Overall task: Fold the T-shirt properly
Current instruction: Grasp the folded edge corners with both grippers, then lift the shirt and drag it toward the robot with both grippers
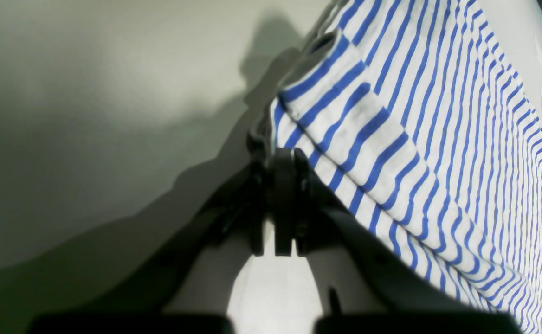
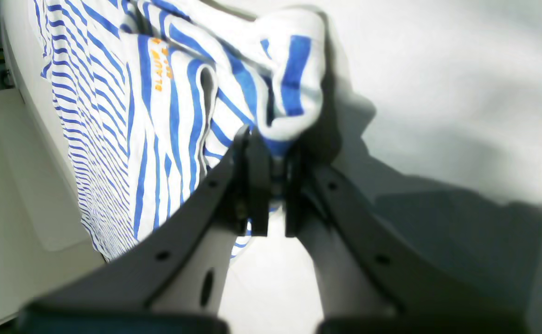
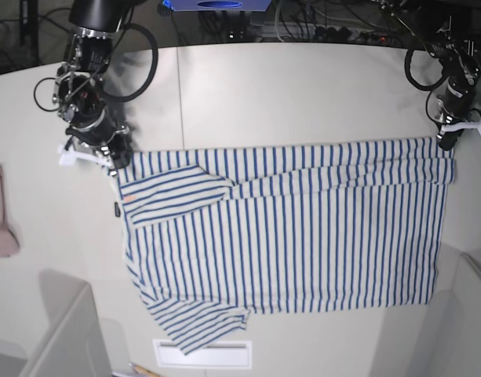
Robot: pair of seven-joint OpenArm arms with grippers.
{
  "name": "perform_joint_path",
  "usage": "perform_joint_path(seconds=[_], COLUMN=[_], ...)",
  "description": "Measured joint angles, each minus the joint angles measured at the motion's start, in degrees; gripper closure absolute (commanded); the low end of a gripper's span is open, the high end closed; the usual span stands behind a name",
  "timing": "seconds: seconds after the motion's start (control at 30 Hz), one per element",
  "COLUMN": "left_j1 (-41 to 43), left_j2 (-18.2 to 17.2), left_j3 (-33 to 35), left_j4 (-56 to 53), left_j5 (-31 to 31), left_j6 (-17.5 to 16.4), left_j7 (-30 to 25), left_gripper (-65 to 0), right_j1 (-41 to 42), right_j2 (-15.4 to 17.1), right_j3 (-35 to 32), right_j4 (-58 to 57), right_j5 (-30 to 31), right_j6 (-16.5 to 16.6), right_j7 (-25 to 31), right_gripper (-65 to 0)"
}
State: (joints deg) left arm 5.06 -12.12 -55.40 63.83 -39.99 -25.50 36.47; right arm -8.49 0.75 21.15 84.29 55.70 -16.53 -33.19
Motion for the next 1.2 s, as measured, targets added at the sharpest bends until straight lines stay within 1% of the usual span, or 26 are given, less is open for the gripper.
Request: perform_joint_path(seconds=[0.13,0.2,0.23,0.27,0.3,0.37,0.47,0.53,0.67,0.77,0.83,0.9,0.93,1.0,1.1,1.13,1.2], left_j1=[-0.1,0.3,0.9,1.2,1.1,0.3,-0.9,-2.7,-7.4,-11.0,-13.9,-16.2,-17.0,-17.9,-17.5,-16.5,-12.2], left_j2=[-0.8,-0.7,-1.2,-1.8,-2.4,-2.5,-2.4,-2.5,-2.6,-2.6,-2.6,-2.7,-2.7,-2.7,-2.6,-2.7,-2.6], left_j3=[0.3,1.2,3.0,4.1,4.7,4.7,4.7,4.7,4.7,4.7,4.6,4.8,5.0,5.0,5.0,5.1,5.2], left_j4=[0.2,2.0,3.8,5.3,6.7,9.6,15.6,18.8,23.4,25.0,25.1,25.1,25.1,25.1,25.6,26.0,27.8], left_j5=[0.4,0.9,1.4,2.0,2.3,2.1,1.8,1.9,1.9,2.2,2.2,2.2,2.2,2.2,1.6,1.6,1.1], left_j6=[0.0,0.3,1.3,1.5,2.5,6.6,8.1,9.1,9.5,9.6,9.7,10.0,11.5,13.5,13.5,13.5,13.5], left_j7=[0.9,1.6,2.9,5.3,8.1,9.4,11.9,14.0,18.2,20.3,20.9,21.2,21.2,21.2,21.2,21.2,20.7], left_gripper=[0.0,0.0,0.0,0.0,0.0,0.0,0.0,0.0,0.0,0.0,0.0,0.0,0.0,0.0,0.0,0.0,0.0], right_j1=[-0.5,-1.8,-2.4,-2.6,-2.7,-2.5,-0.6,1.2,5.0,8.2,11.3,14.6,15.9,17.2,16.7,15.8,12.9], right_j2=[0.0,-0.2,-0.2,-0.3,-0.3,-0.3,-0.3,-0.3,-0.3,-0.4,-0.3,0.3,1.2,2.6,3.6,3.7,3.6], right_j3=[0.0,0.0,0.0,0.0,0.0,0.0,0.0,0.0,0.5,3.3,5.3,6.1,6.2,6.3,6.6,6.6,6.5], right_j4=[0.6,2.6,3.6,4.4,5.2,6.6,8.8,9.7,10.3,9.9,8.4,5.5,3.8,2.3,2.8,3.2,3.8], right_j5=[-0.1,-0.4,-0.6,-0.7,-1.1,-1.2,-1.2,-1.1,-1.1,0.9,1.9,1.7,2.1,2.3,2.3,3.0,5.6], right_j6=[0.0,-0.5,-0.9,-1.2,-1.9,-2.0,-2.1,-2.1,-2.0,-2.1,-2.0,-2.0,-2.0,-2.1,-2.1,-2.0,-2.0], right_j7=[0.0,-0.7,-1.2,-1.4,-1.5,-2.1,-5.6,-6.1,-6.6,-7.9,-9.4,-10.1,-10.4,-10.7,-10.6,-10.7,-13.1], right_gripper=[0.0,0.0,0.0,0.0,0.0,0.0,0.0,0.0,0.0,0.0,0.0,0.0,0.0,0.0,0.0,0.0,0.0])
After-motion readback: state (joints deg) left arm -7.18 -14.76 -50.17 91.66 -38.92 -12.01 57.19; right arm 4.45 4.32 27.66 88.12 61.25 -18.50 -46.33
